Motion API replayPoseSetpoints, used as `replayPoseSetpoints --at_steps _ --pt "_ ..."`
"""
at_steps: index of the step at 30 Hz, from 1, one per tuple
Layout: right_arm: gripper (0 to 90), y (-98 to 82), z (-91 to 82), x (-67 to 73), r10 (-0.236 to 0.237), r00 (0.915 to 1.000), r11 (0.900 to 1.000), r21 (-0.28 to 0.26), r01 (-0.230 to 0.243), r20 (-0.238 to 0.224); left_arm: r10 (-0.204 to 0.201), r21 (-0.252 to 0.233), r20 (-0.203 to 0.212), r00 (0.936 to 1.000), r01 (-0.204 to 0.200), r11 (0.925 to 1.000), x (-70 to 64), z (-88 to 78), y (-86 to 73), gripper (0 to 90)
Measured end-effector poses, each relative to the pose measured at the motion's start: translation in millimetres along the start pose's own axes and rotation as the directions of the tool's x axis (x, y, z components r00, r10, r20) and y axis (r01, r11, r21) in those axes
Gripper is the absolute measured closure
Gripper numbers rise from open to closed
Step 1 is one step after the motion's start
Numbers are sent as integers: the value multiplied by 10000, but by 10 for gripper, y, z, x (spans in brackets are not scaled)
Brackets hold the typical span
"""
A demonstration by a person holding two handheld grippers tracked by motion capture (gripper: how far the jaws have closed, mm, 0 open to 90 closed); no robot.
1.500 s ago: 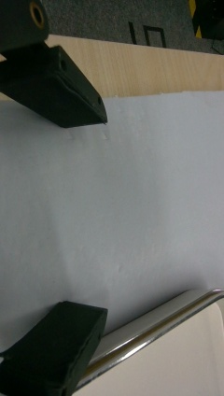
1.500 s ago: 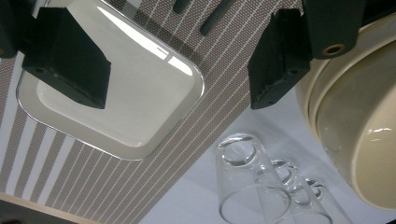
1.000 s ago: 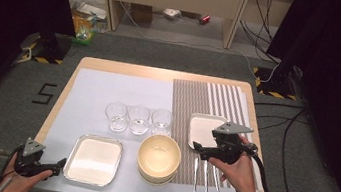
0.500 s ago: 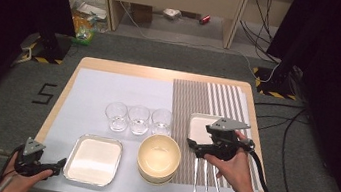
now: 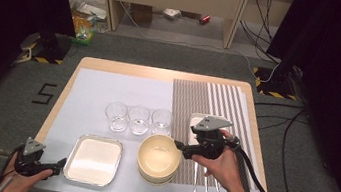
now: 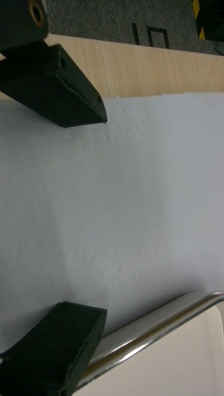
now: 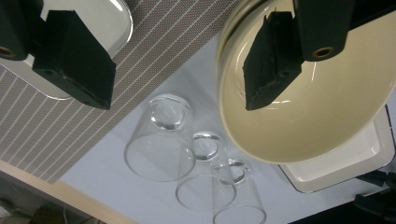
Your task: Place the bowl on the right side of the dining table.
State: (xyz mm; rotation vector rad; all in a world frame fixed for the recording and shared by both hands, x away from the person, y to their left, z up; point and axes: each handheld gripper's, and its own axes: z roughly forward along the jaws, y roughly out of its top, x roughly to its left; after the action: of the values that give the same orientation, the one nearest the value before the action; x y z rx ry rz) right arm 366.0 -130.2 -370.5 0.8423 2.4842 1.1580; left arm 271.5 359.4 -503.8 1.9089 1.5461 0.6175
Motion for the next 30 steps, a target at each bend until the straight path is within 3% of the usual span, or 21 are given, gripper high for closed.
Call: replayPoseSetpoints --at_steps 3,13,25,28,30 --pt "286 36 63 42 -154 9997 9998 128 156 -206 -9 8 9 10000 9 10000 0 0 1 55" --pt "509 88 249 98 -677 9930 9968 368 716 -964 -13 -10 13 10000 13 10000 0 1 0 55" --pt "629 80 408 107 -1045 9843 9883 953 1187 -1424 8 127 28 10000 -9 9999 0 -10 13 59" --pt "655 113 433 124 -1208 9822 9851 1048 1365 -1441 38 132 25 10000 -38 9999 -19 -23 28 81" --pt "669 135 447 143 -1233 9806 9828 1182 1420 -1526 216 152 100 9997 -217 9996 -24 -49 42 157"
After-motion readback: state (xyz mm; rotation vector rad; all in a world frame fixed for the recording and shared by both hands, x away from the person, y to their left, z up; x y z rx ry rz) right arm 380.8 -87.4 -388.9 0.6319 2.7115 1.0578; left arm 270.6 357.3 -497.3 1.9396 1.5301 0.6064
